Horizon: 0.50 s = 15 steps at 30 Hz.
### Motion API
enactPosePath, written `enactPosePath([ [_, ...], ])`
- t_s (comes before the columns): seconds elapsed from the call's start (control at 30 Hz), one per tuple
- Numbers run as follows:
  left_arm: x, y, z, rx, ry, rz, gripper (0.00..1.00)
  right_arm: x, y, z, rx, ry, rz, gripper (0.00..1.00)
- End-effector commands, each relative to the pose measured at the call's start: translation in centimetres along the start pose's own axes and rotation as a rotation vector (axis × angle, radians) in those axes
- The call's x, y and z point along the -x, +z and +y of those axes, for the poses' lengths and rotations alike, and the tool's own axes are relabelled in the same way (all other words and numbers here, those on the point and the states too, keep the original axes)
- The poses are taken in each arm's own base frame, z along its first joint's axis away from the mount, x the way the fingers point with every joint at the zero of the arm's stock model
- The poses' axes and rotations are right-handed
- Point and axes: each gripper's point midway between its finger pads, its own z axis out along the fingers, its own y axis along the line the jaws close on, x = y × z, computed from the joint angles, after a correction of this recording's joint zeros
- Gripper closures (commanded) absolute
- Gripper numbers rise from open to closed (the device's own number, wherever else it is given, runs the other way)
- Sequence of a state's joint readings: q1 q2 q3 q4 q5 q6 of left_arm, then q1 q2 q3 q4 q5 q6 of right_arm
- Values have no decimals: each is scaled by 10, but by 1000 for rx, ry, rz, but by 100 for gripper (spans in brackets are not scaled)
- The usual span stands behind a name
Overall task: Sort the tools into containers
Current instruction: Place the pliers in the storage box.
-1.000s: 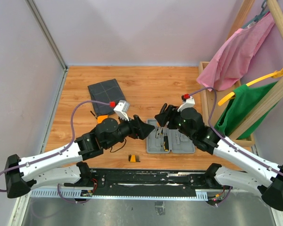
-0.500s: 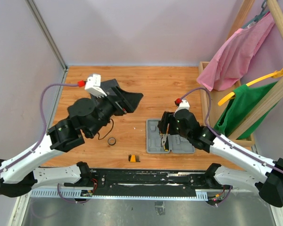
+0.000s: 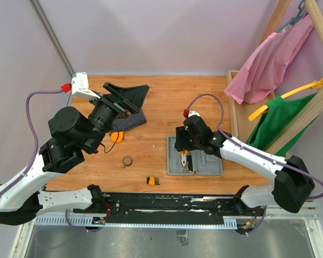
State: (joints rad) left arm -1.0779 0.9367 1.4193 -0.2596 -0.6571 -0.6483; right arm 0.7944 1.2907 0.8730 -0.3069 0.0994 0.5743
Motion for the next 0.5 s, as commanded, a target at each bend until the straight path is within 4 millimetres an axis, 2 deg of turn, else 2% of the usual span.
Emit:
enactPosePath([
  [0.0, 12, 1, 0, 1, 4, -67, 1, 20, 3, 10, 30, -26, 15, 92],
  [0.2, 16, 5, 0, 15, 17, -89, 1, 14, 24, 18, 33, -4, 87, 90],
  [0.27, 18, 5, -2, 10, 9, -96, 1, 10, 31, 17, 20, 11, 108, 87],
  [0.47, 16, 9, -4, 6, 3, -102, 1, 0, 45, 16, -8, 30, 163, 86],
])
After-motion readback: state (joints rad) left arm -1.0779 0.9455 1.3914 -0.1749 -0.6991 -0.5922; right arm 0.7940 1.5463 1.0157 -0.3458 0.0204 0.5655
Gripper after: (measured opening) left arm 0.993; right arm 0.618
